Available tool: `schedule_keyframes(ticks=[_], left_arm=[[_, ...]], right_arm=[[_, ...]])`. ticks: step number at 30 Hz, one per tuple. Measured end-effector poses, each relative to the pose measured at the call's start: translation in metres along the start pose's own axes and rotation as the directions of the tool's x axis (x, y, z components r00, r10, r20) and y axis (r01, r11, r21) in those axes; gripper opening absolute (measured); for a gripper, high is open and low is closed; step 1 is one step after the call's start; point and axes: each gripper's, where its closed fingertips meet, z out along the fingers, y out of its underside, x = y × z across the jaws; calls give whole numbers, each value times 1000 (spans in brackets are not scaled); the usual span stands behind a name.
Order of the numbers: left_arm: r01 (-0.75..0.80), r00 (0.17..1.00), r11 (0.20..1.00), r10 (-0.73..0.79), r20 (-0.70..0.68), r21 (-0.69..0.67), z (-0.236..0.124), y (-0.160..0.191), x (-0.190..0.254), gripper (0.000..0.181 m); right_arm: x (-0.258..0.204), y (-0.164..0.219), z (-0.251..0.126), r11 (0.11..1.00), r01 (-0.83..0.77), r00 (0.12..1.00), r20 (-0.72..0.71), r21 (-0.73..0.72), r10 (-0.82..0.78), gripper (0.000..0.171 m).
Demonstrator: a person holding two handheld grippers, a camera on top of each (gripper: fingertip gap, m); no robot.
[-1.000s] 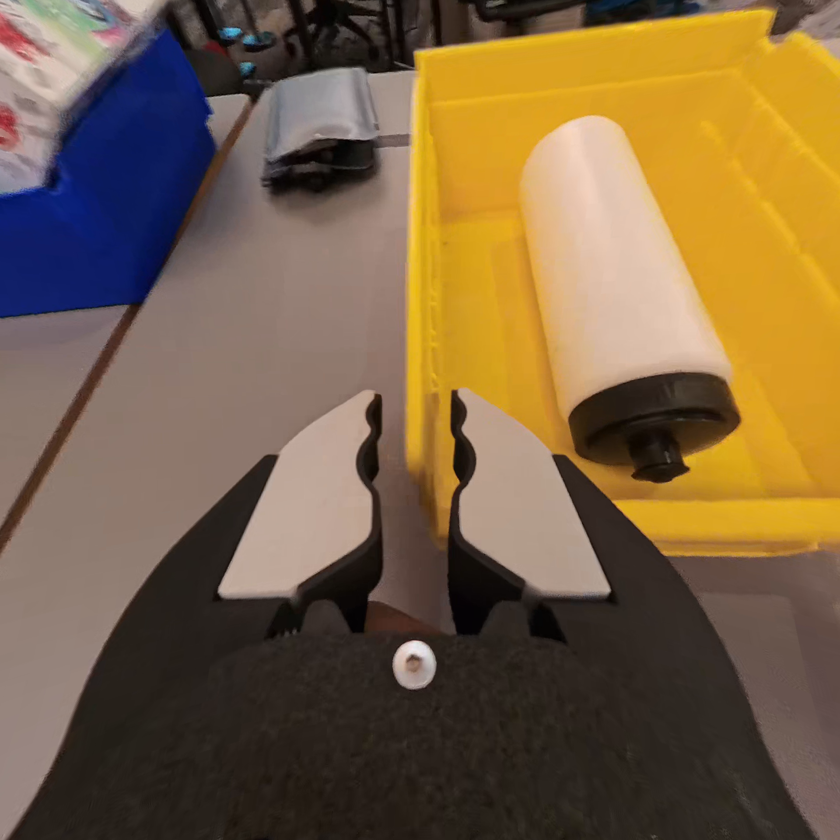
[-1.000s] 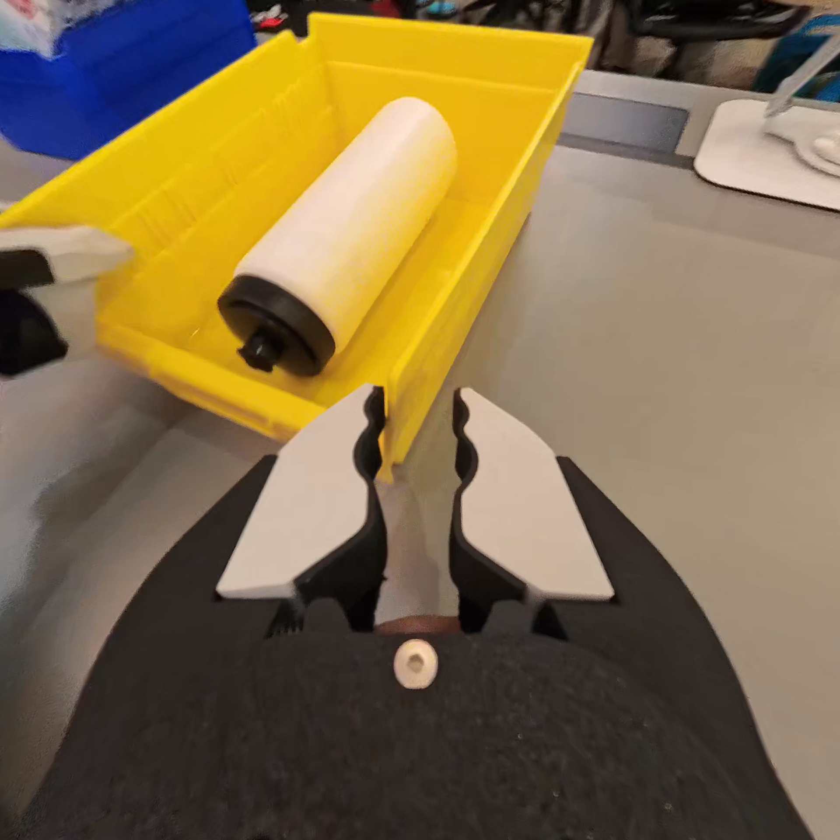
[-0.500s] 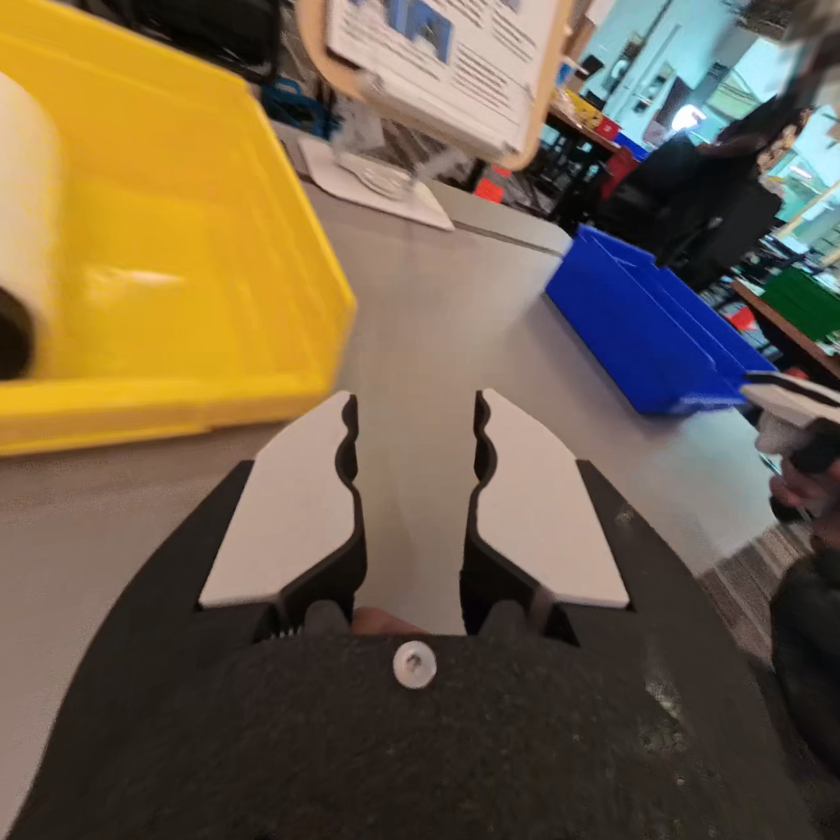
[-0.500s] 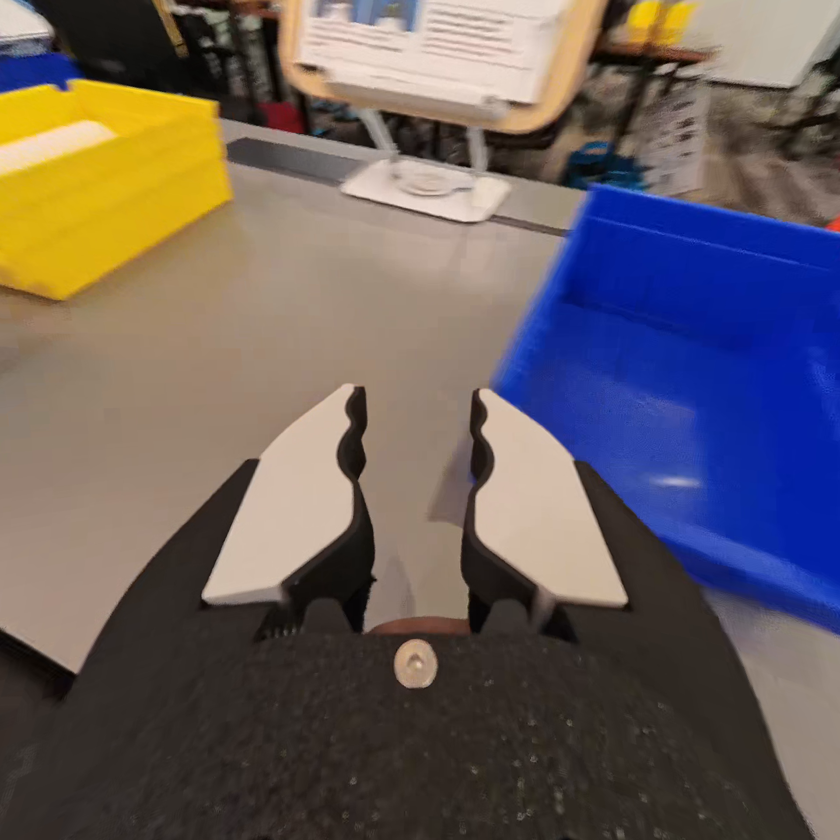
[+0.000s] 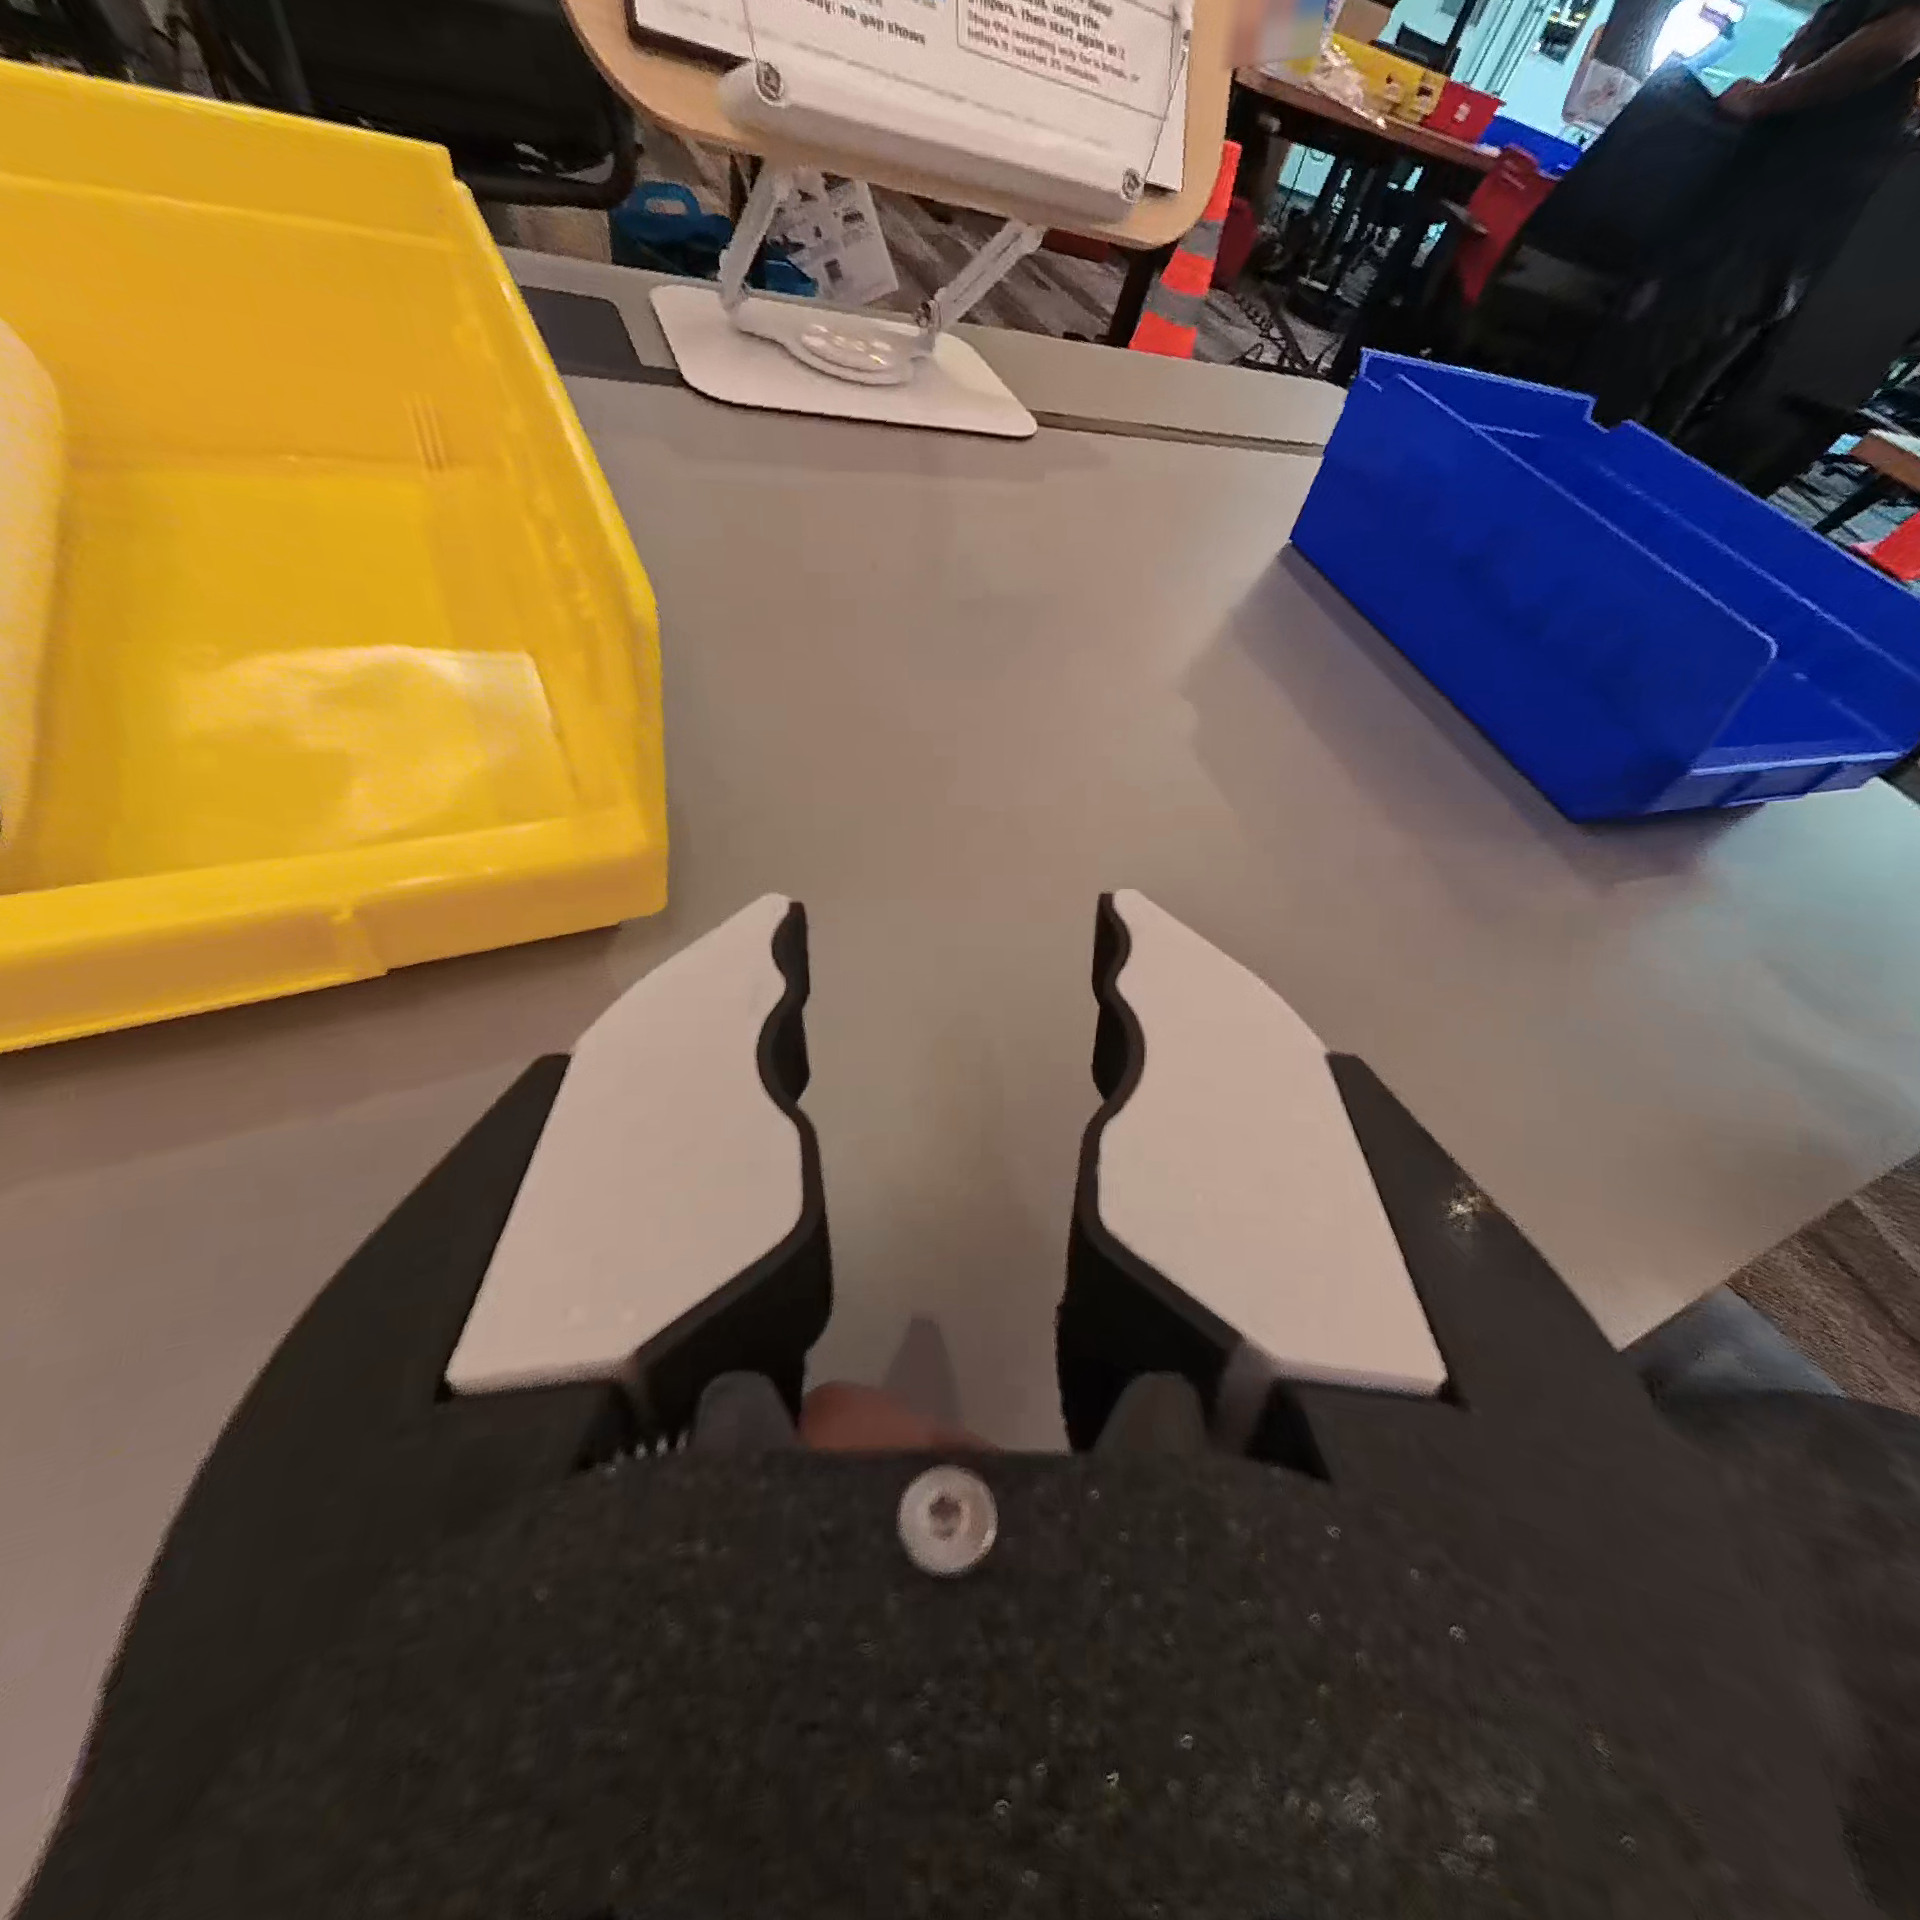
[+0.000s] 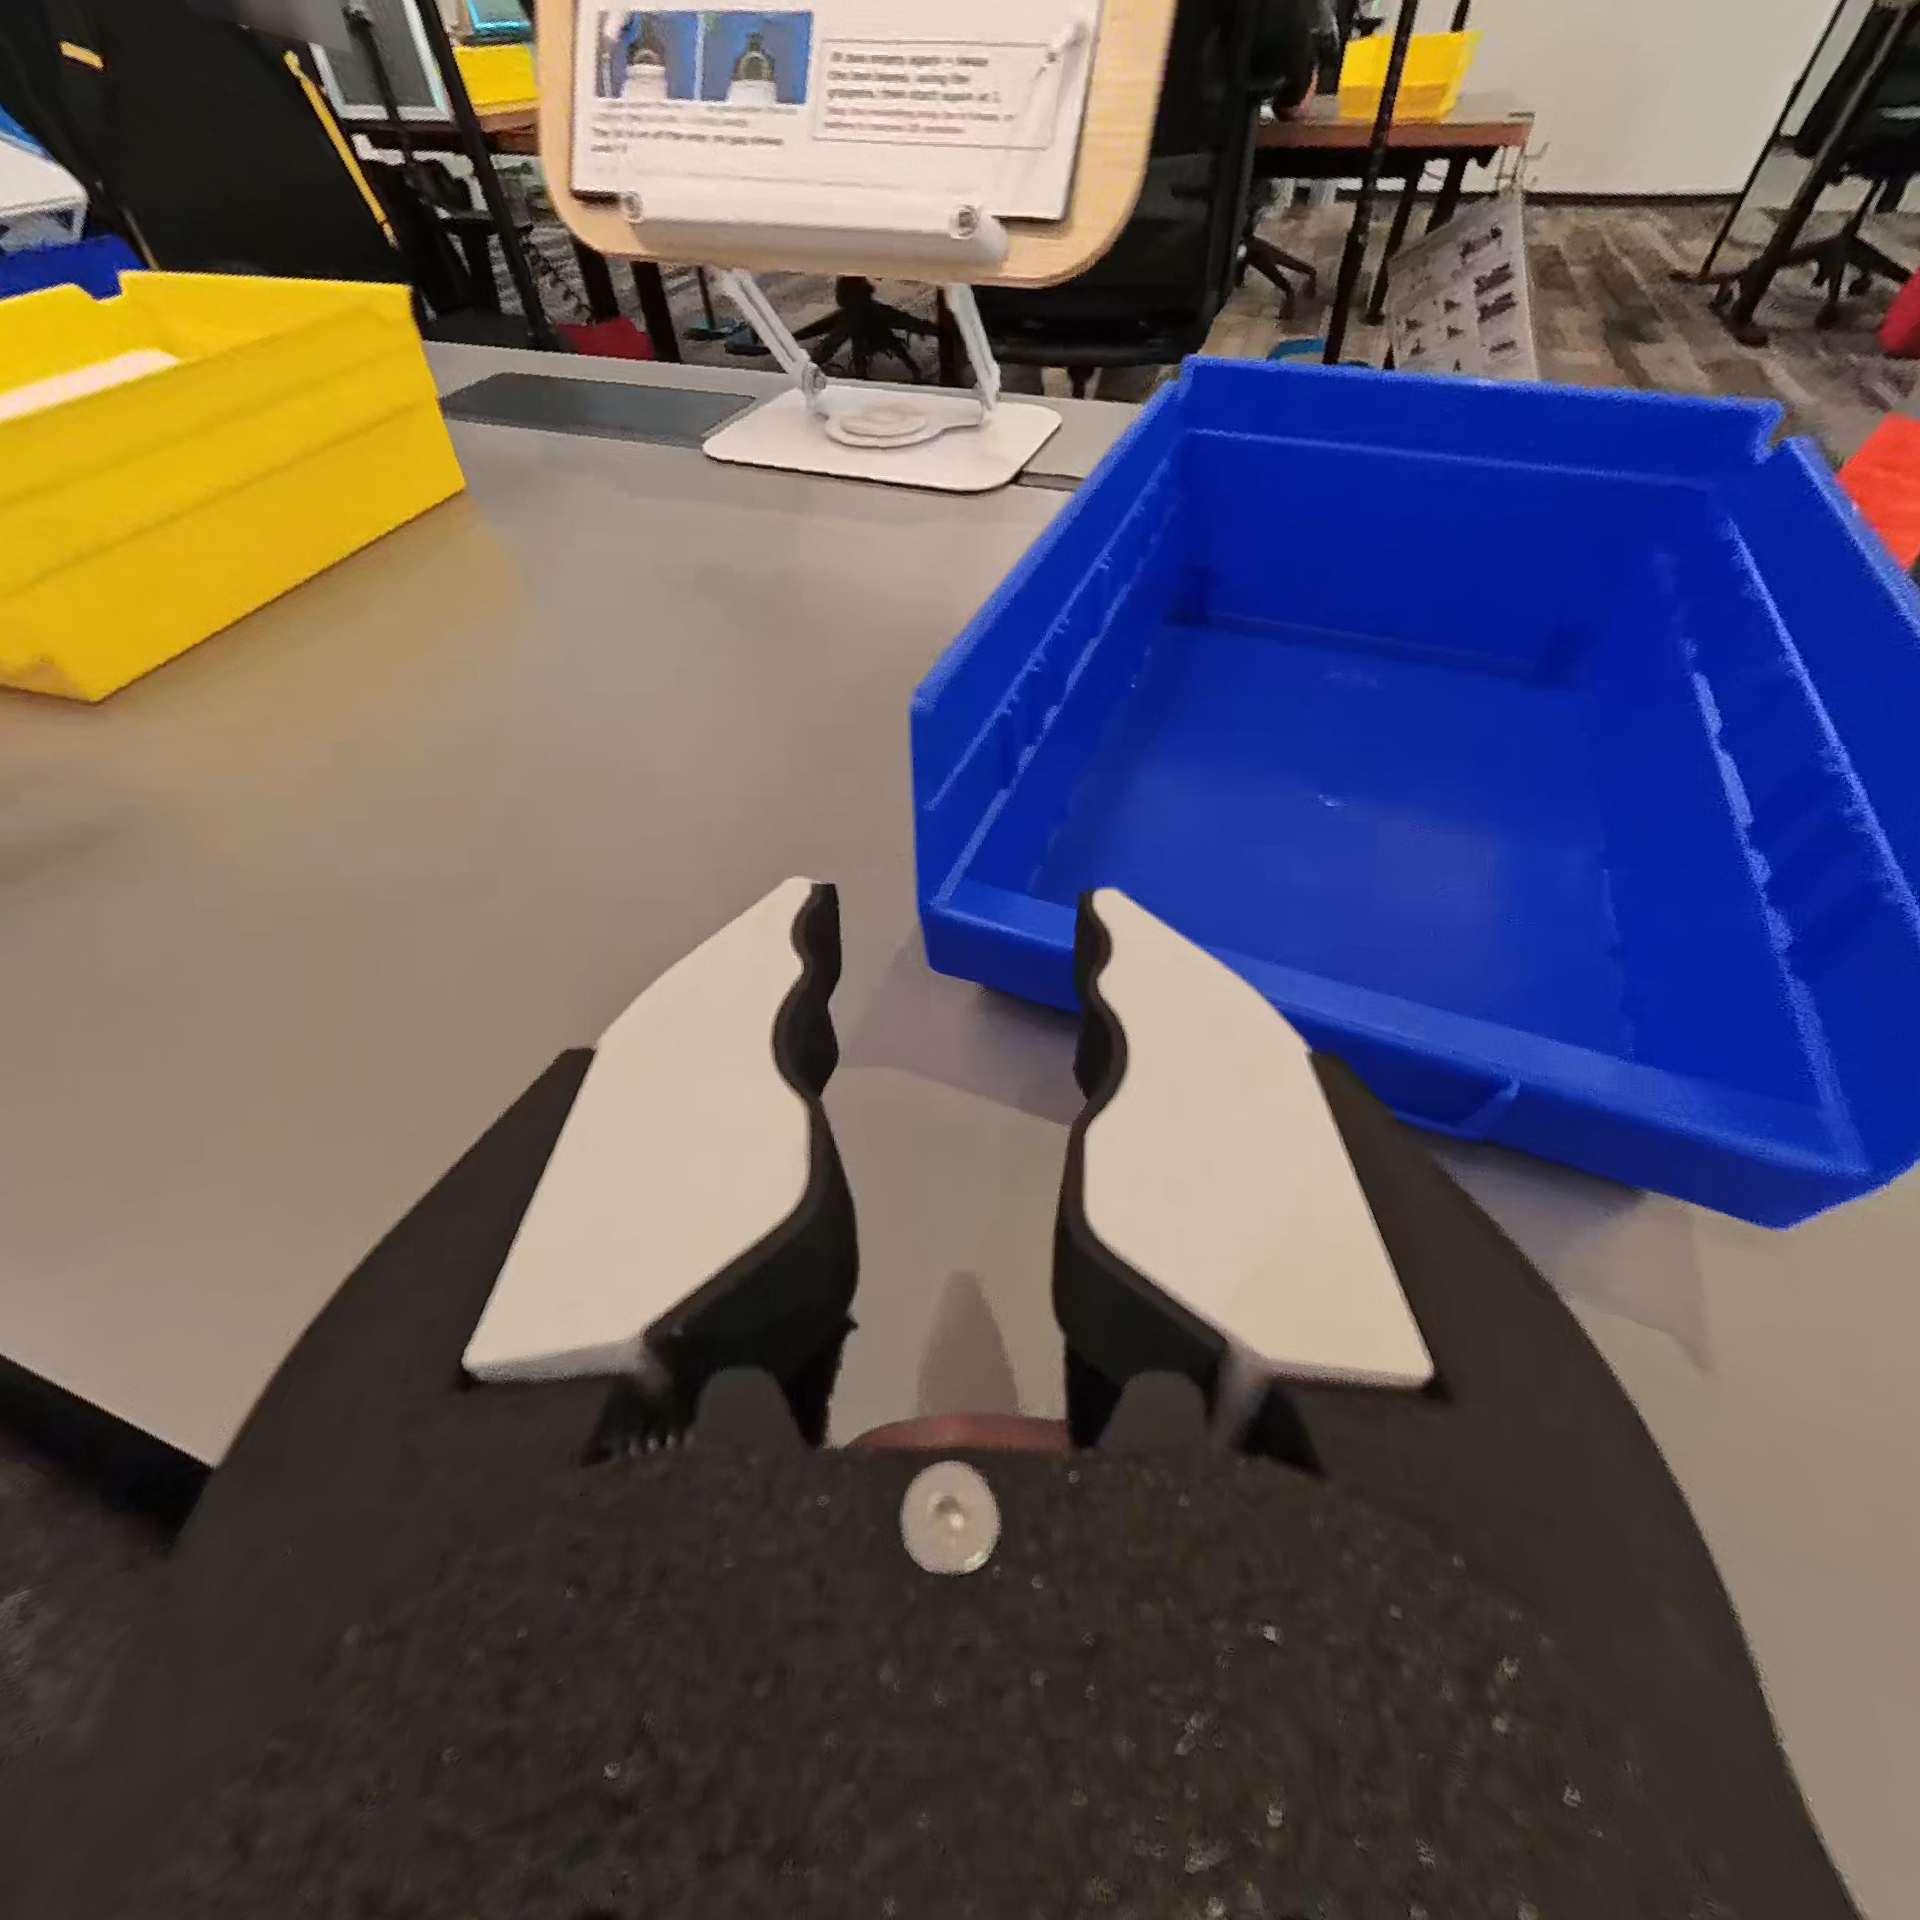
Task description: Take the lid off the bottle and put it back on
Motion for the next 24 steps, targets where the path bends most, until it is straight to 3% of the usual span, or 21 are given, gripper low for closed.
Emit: schedule_keyframes(ticks=[5,11,24], left_arm=[[-31,1000,998,30,-9,-49,2,10,4,53],[-131,991,989,133,23,-68,5,15,8,56],[-5,999,998,9,53,-70,6,14,-2,62]], right_arm=[[-3,4,2,994,104,994,-32,-28,-104,41],[-1,5,3,997,71,997,-30,-24,-72,40],[-2,10,5,998,48,999,-16,-48,-49,40]])
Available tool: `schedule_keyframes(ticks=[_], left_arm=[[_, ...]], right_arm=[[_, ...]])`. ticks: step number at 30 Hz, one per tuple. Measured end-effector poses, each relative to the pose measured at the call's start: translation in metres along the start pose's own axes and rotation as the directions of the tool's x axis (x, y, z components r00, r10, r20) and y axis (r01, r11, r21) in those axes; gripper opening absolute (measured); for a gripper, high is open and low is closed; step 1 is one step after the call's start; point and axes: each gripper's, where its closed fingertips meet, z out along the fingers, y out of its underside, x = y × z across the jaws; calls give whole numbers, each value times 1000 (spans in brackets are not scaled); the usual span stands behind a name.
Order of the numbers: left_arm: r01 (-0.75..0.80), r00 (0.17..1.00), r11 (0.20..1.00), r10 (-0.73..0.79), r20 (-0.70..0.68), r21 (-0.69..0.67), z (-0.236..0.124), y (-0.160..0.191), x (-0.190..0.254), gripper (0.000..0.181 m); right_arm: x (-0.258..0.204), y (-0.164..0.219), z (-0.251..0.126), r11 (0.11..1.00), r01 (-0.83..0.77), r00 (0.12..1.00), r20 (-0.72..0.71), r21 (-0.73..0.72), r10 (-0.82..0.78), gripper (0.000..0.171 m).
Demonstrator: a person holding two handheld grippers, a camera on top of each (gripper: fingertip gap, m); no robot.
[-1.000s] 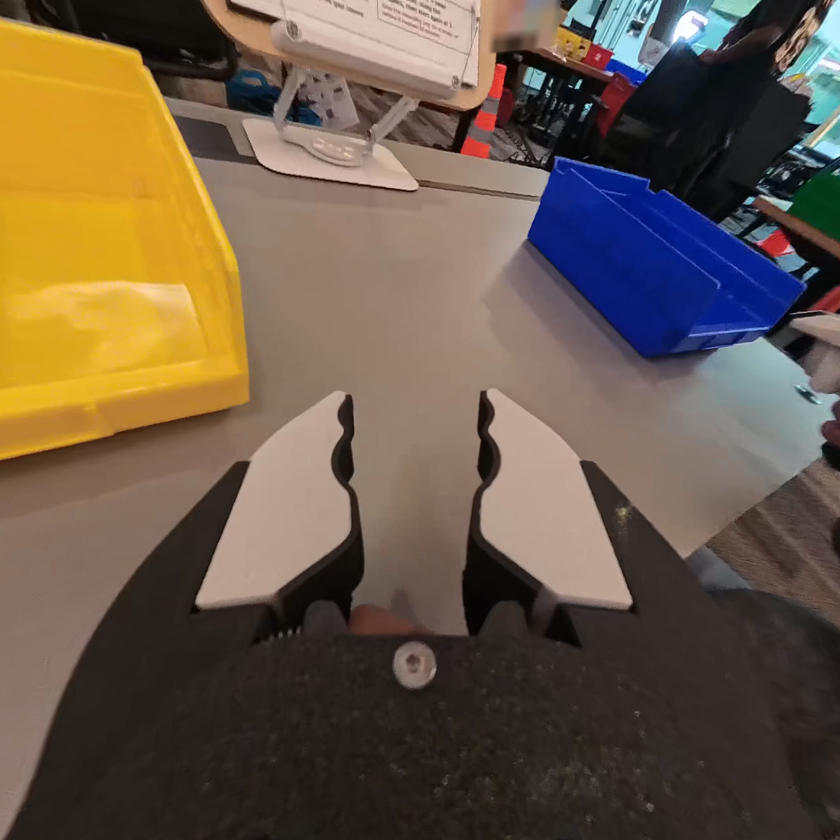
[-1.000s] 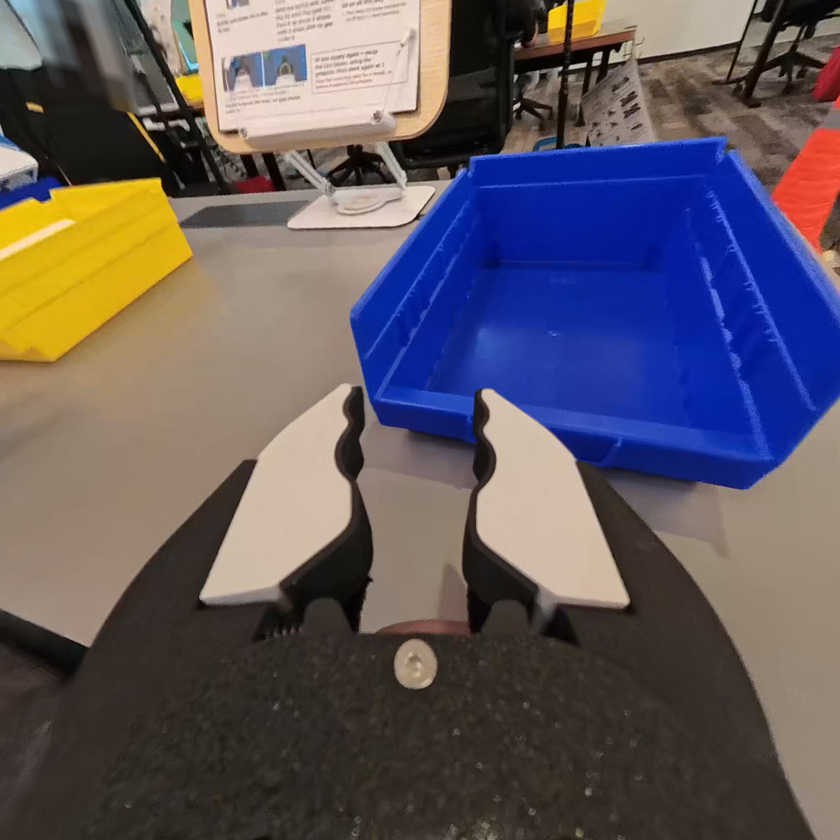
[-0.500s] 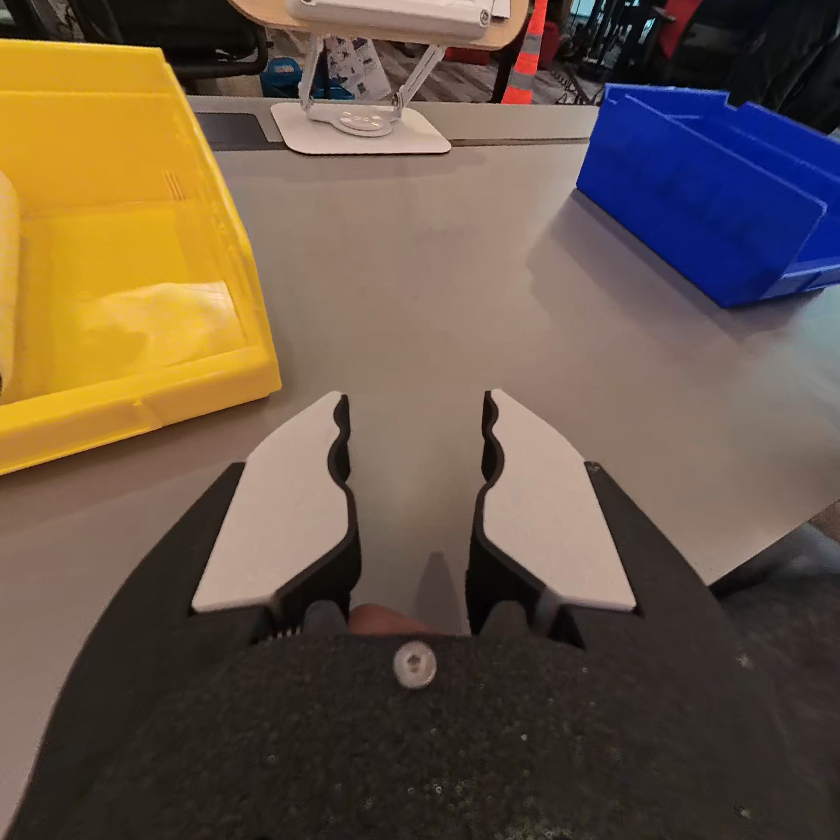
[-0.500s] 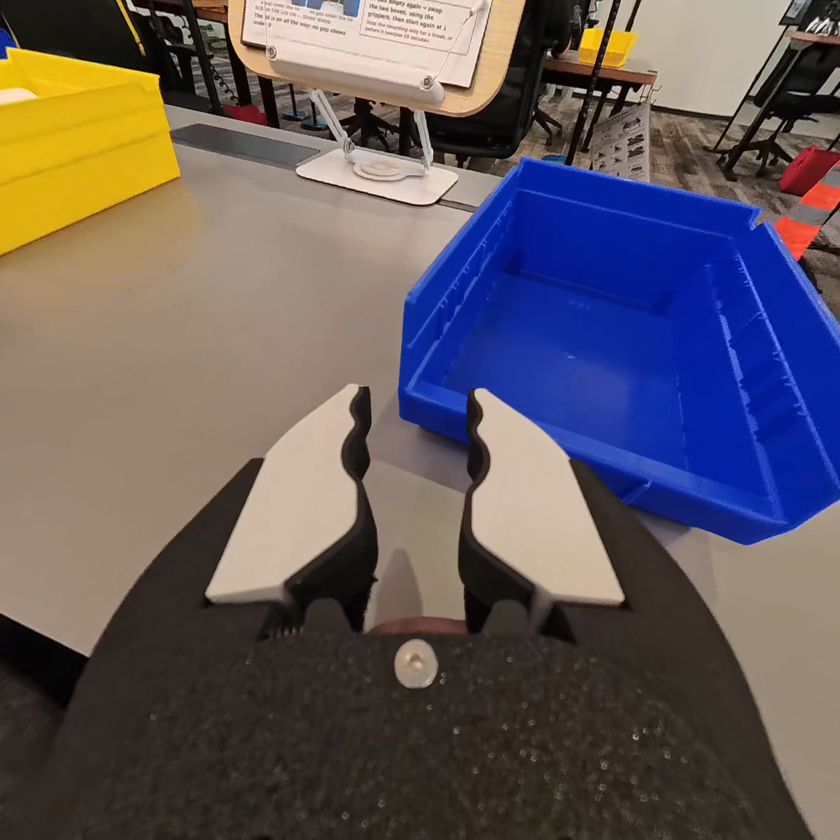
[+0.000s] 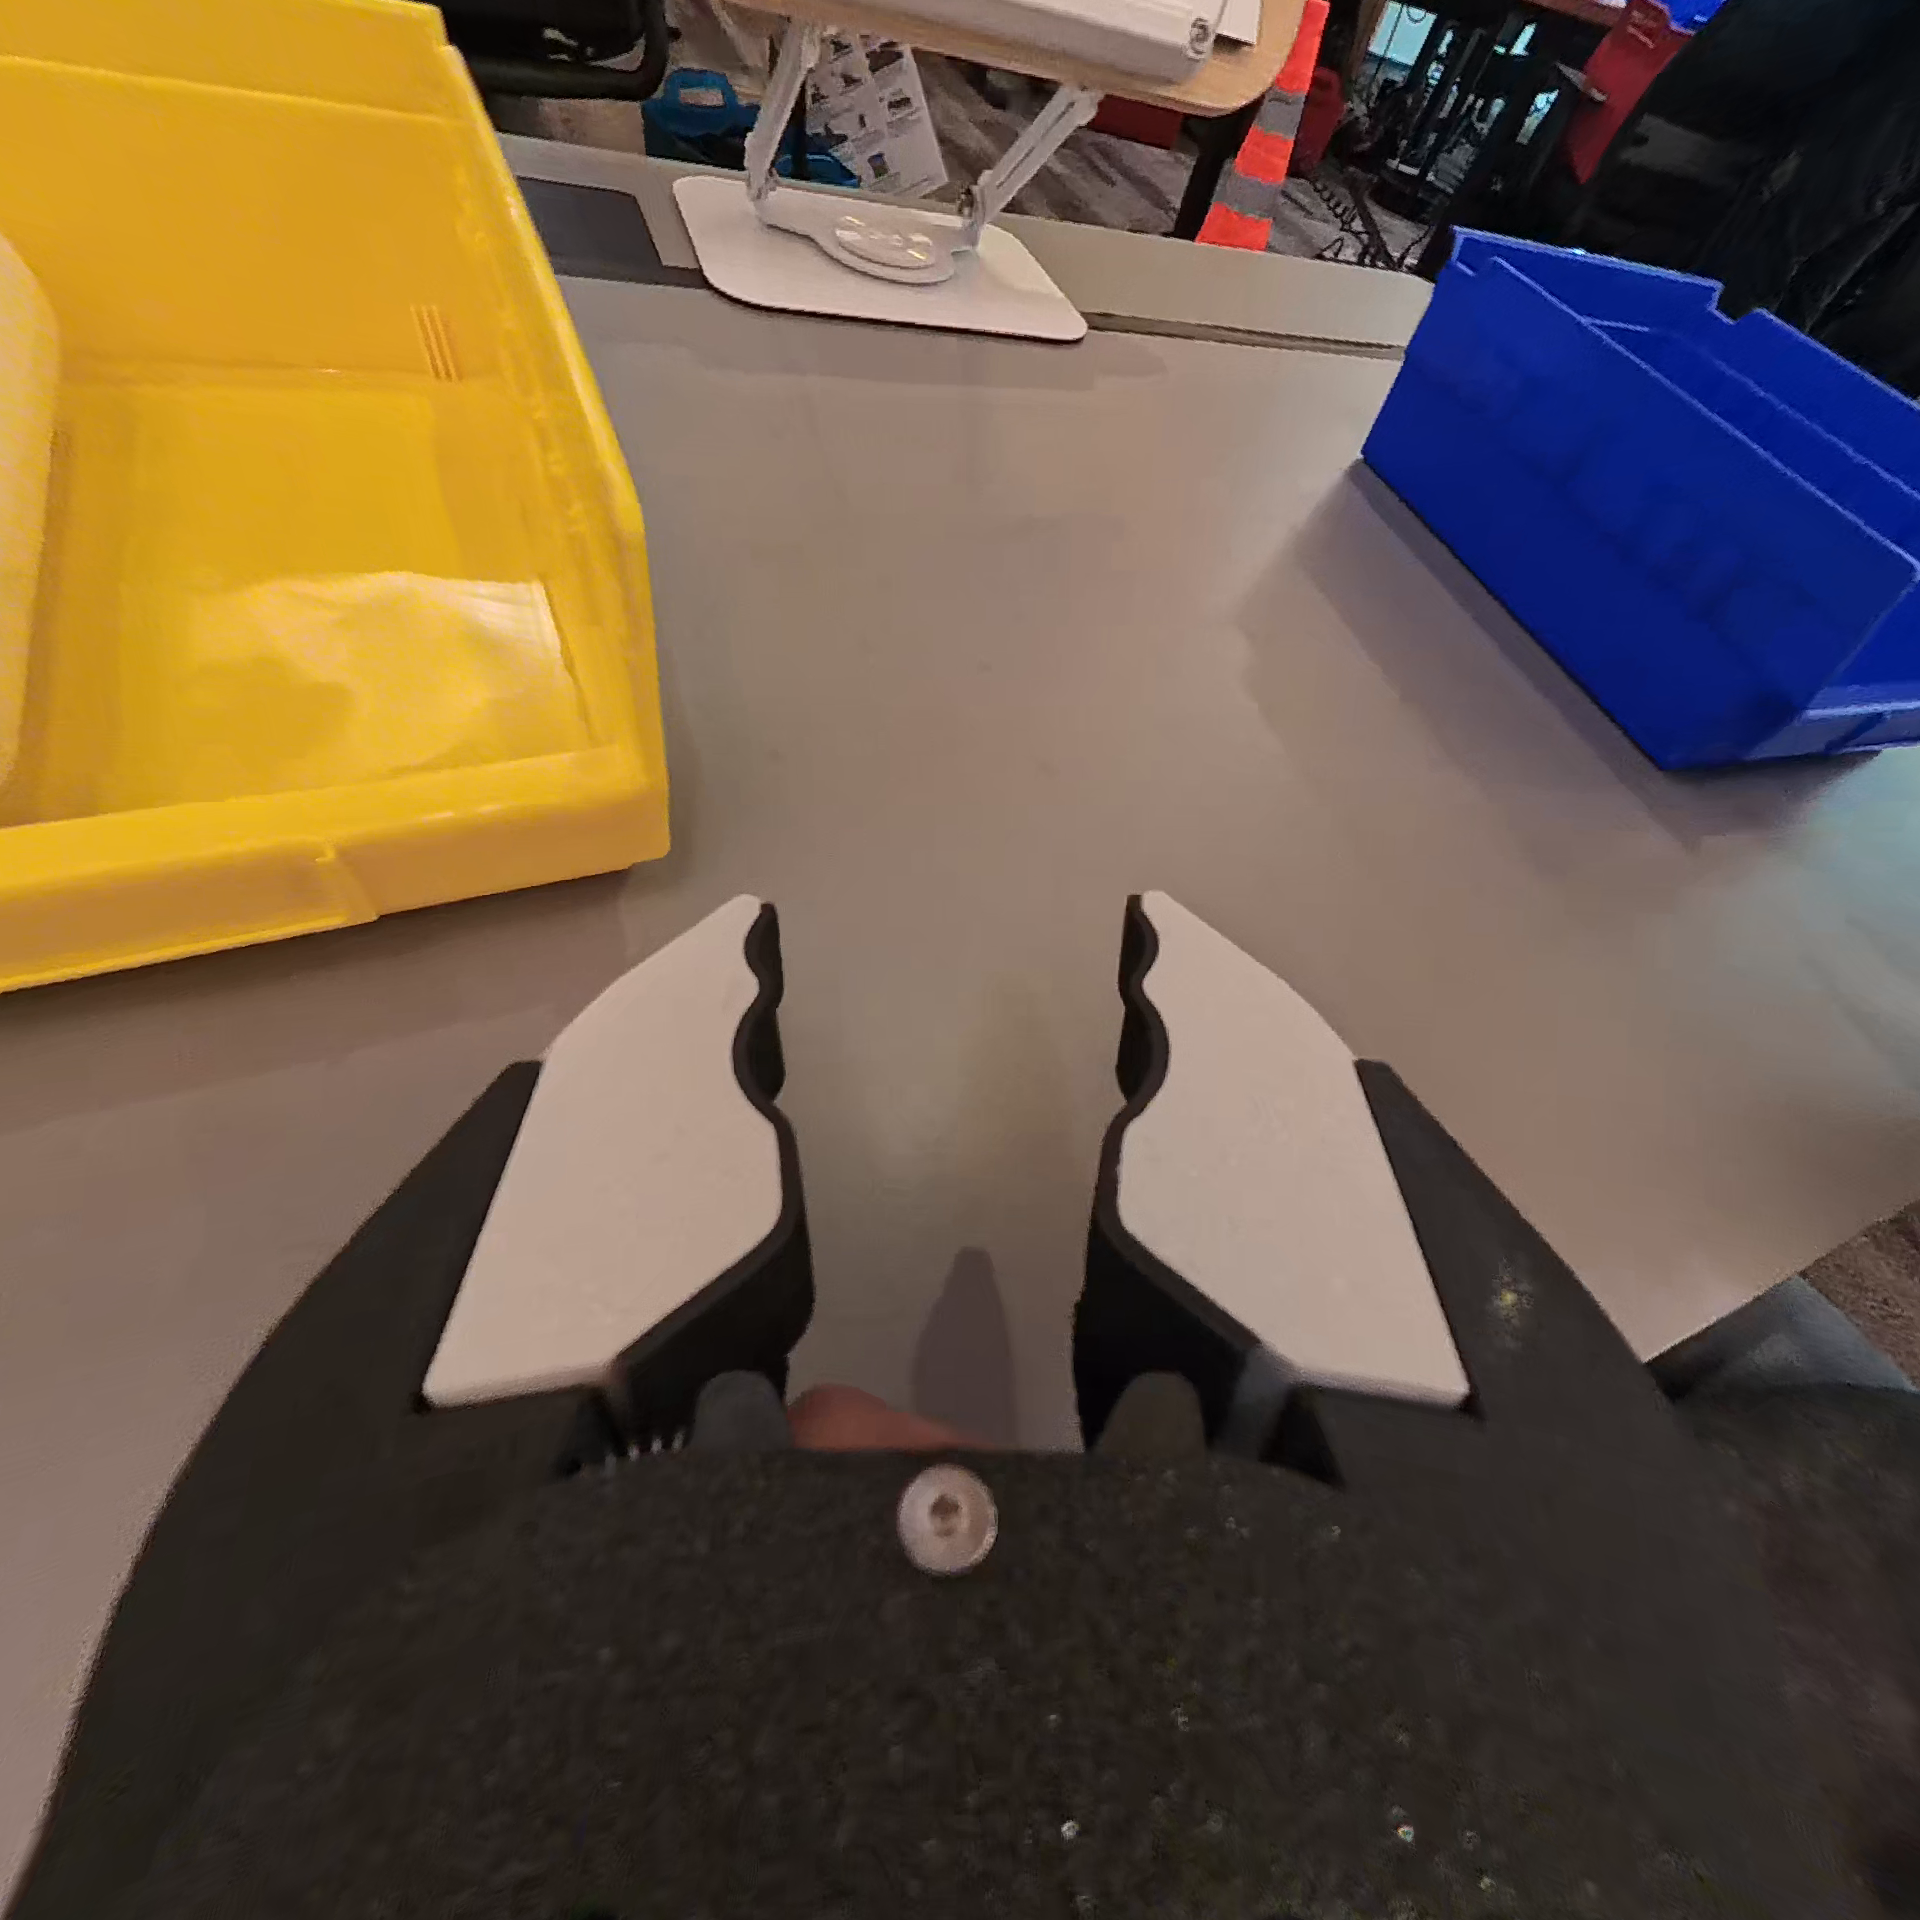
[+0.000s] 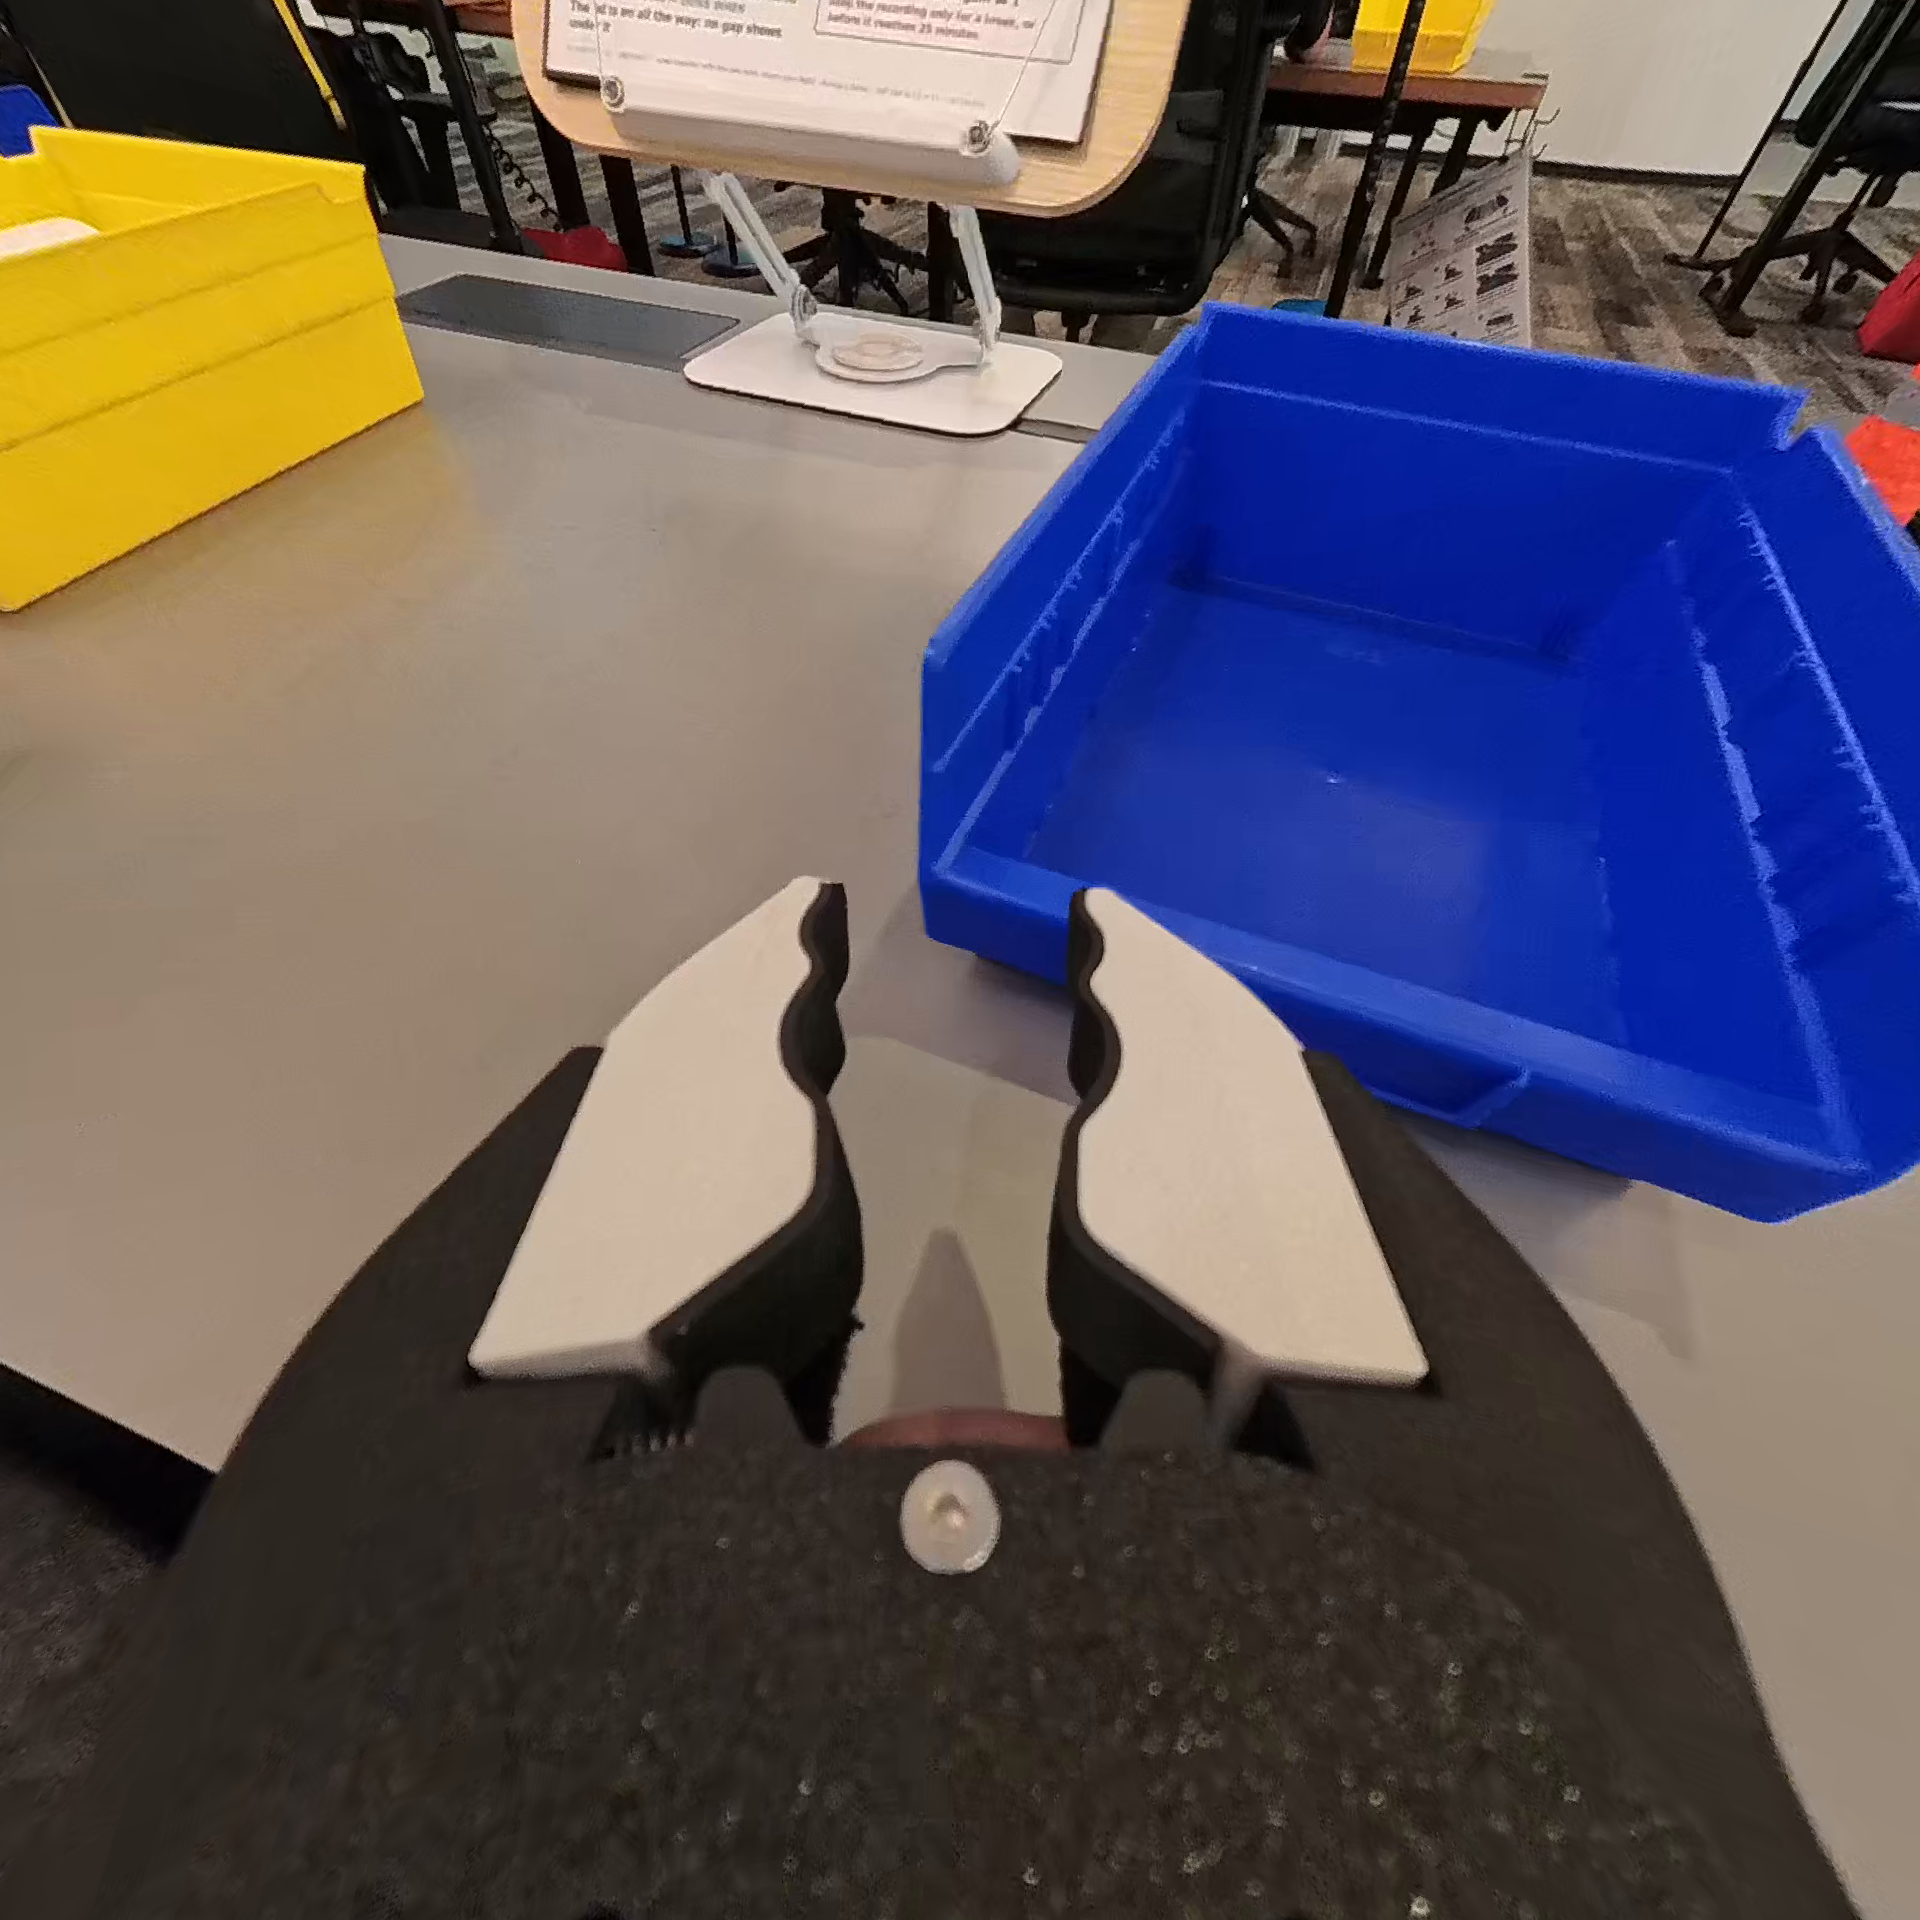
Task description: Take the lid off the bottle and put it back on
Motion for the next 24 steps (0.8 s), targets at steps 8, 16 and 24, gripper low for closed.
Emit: schedule_keyframes(ticks=[8,16,24], left_arm=[[47,993,994,-57,108,94,-30,-69,-58,68],[-109,848,933,268,457,-344,-4,-86,-179,78],[132,799,733,320,509,-667,48,-44,-237,84]], right_arm=[[-5,0,2,1000,6,1000,9,-1,-6,40],[-7,0,3,1000,-12,1000,26,-6,12,40],[-8,2,2,1000,-3,1000,28,-17,4,40]])
